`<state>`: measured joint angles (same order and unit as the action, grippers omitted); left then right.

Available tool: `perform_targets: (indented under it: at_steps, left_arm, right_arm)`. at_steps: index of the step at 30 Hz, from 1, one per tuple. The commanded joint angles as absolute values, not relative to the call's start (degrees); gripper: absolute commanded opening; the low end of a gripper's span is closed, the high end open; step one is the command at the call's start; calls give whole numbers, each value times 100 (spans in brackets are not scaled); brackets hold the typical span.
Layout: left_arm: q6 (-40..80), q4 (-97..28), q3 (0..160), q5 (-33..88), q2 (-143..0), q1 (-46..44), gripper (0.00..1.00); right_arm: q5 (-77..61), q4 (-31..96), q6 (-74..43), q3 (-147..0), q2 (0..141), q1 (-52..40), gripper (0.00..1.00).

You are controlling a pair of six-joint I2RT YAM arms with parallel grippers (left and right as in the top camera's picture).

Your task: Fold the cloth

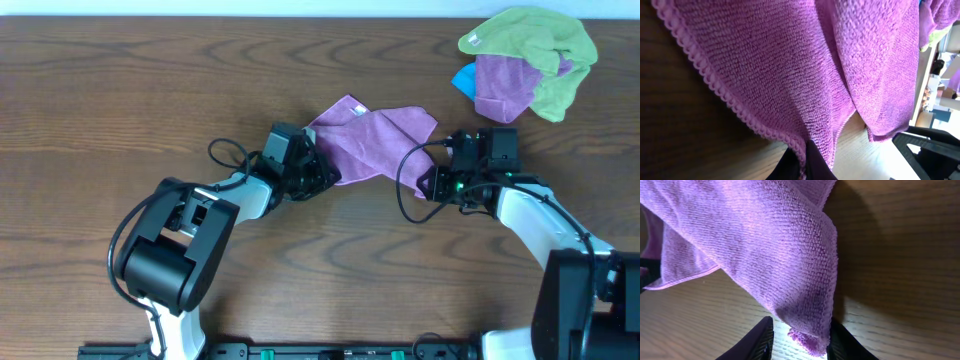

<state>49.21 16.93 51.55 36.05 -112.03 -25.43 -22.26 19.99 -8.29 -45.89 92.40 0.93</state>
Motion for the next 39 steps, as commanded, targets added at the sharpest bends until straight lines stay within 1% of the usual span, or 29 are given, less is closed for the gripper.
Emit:
perform_targets:
  at_steps: [1, 5, 7, 9, 11, 12, 15, 18, 23, 27, 29, 39]
  left_arm:
    - [4753, 1680, 5118, 3793, -11268, -2425, 6]
    - [4663, 1673, 5118, 3876, -11268, -2305, 6]
    - [4617, 1653, 5118, 3927, -11268, -2259, 6]
    - [4576, 1653, 5118, 3999, -11268, -2231, 6]
    - [4536, 1653, 5118, 4021, -11268, -2213, 6]
    - [4530, 1653, 5118, 4038, -11268, -2211, 6]
    - [4517, 1656, 5118, 4097, -11268, -2204, 6]
    - [4436, 1653, 5118, 4515, -11262, -2128, 6]
    - [4167, 1280, 5118, 5231, -11177, -1723, 6]
    - [3677, 543, 5118, 5520, -10901, -1323, 6]
    - [3413, 67, 5118, 5535, -10694, -1186, 6]
    - [2552, -1990, 5118, 5332, -9566, -1127, 6]
  right_arm:
    - [-2099, 1981, -875, -4525, 9271, 67, 36]
    - [-2099, 1859, -878, -4525, 9419, 67, 33]
    - [-2099, 1787, -923, -4525, 9507, 67, 29]
    - [-2126, 1747, -987, -4525, 9623, 67, 21]
    - [-2145, 1752, -1059, -4525, 9699, 62, 6]
    - [-2163, 1752, -1096, -4525, 9732, 51, 1]
    - [-2530, 1732, -1214, -4532, 9697, 5, 1]
    - [-2928, 1758, -1531, -4565, 9485, 1, 1]
    - [-2869, 2224, -1809, -4576, 8608, 3, 1]
    - [-2296, 2740, -1820, -4576, 7863, 3, 1]
    - [-2224, 2849, -1822, -4576, 7644, 3, 1]
    - [-2084, 3763, -1887, -4576, 7531, 3, 1]
